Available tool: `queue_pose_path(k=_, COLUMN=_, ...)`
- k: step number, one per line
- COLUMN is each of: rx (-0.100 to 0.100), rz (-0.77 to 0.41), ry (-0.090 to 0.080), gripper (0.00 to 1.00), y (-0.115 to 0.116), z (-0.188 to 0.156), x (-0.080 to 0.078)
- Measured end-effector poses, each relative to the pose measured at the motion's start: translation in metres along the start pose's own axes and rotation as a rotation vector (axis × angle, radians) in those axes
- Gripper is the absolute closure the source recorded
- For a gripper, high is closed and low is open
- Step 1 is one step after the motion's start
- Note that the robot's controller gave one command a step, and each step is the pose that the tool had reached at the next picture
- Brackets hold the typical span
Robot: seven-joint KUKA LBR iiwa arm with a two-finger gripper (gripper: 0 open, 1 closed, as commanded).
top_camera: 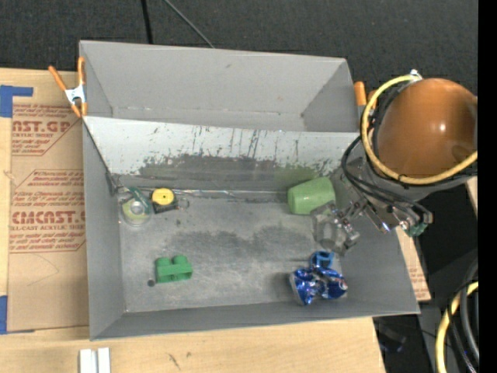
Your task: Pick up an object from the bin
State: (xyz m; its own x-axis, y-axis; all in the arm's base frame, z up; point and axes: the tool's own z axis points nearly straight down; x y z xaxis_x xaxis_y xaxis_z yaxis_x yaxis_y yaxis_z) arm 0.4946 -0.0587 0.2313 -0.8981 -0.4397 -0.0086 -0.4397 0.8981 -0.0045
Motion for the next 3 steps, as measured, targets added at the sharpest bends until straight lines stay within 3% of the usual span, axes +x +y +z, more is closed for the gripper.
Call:
queue_pose_path(k=1, rx=-0.005, rz=0.001, ry=0.006, gripper=0.0, y=0.0, z=0.004, x=0.002)
queue_pose_path(k=2, rx=-0.009, rz=-0.162, ry=0.012, gripper=0.0, y=-0.026, z=0.088, x=0.015)
queue_pose_path(k=3, rx=-0.003, rz=-0.123, ry=0.002, gripper=0.0, y=-0.031, z=0.162, x=0.025)
